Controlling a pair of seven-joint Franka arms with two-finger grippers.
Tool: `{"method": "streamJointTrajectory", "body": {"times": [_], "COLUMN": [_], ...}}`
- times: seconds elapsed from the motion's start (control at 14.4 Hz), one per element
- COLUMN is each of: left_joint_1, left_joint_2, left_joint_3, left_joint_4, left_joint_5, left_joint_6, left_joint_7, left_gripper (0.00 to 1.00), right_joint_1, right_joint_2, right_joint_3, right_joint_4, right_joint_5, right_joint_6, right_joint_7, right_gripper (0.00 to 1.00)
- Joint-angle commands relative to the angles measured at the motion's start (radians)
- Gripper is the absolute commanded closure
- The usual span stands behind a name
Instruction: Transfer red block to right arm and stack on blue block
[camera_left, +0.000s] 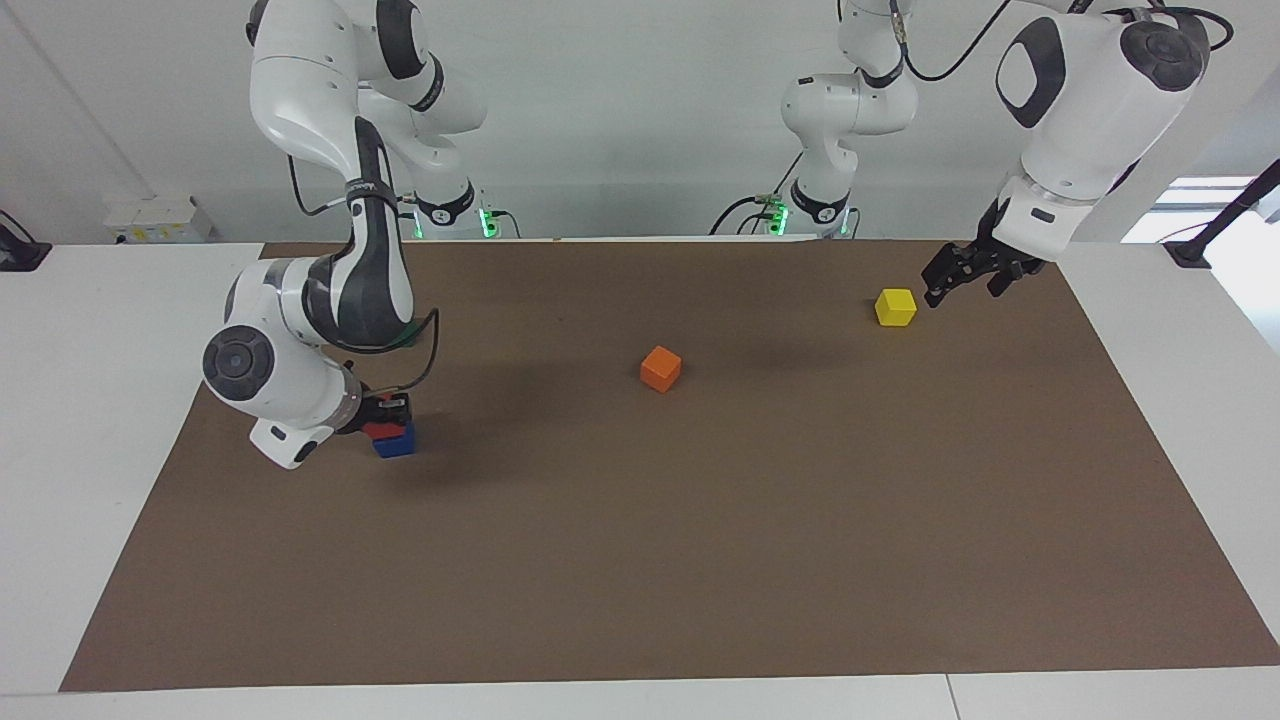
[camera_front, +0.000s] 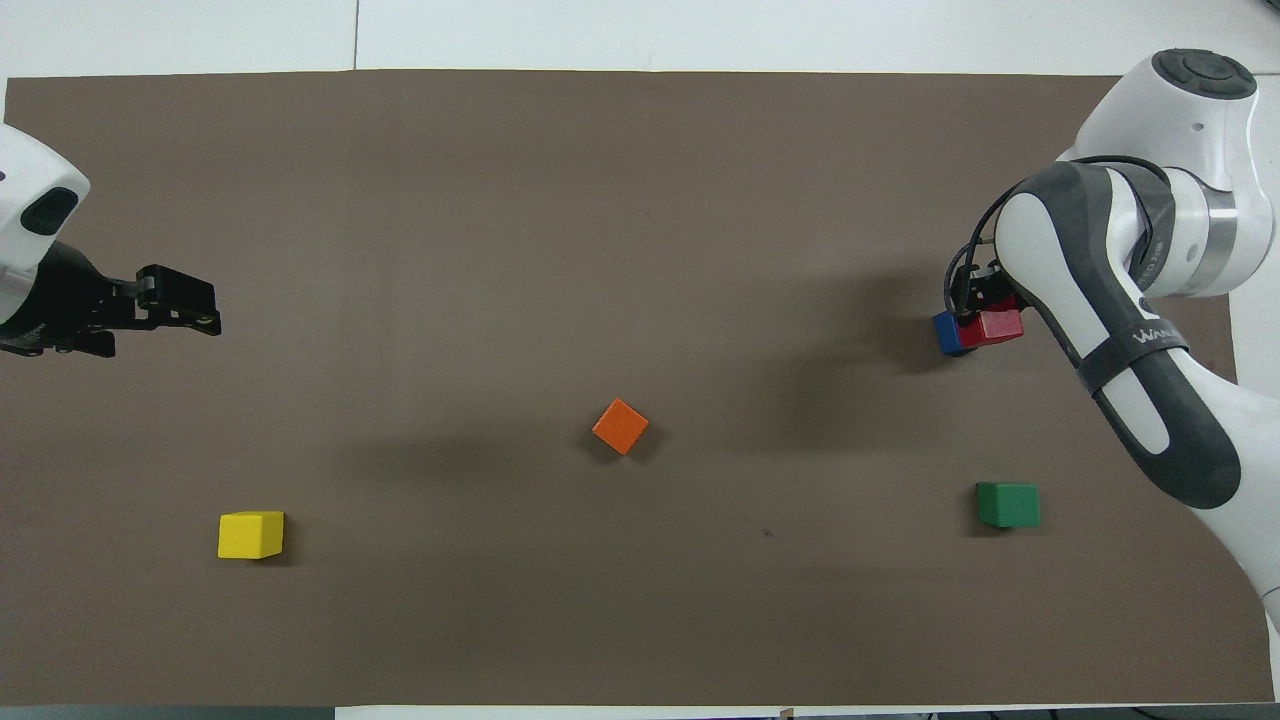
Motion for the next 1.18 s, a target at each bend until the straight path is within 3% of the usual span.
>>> {"method": "streamJointTrajectory", "body": {"times": [0.0,0.28,0.77,1.11], "left_joint_1": [-0.005,0.001,0.111,0.091], "left_joint_2": [-0.015,-0.013,-0.013,-0.016], "left_joint_3": [0.007,0.007,0.008,-0.006], "left_joint_4": [-0.013,-0.008,-0.009,-0.019], "left_joint_5": [0.003,0.003,0.003,0.003], "left_joint_6": [-0.006,-0.006,-0.009,-0.012], "left_joint_7": [-0.001,-0.001,-0.001,-0.003], "left_gripper": [0.00,0.00,0.00,0.00], "right_joint_1": [-0.014,-0.011,-0.008,-0.006], "right_joint_2": [-0.015,-0.015,-0.032,-0.032], "right_joint_3": [0.003,0.003,0.003,0.004], "right_joint_4": [-0.029,-0.030,-0.093,-0.093], "right_joint_5": [0.009,0.009,0.008,0.009], "right_joint_6": [0.026,0.035,0.097,0.095], "right_joint_7": [-0.020,-0.018,-0.015,-0.012], "right_gripper": [1.00,1.00,1.00,1.00]}}
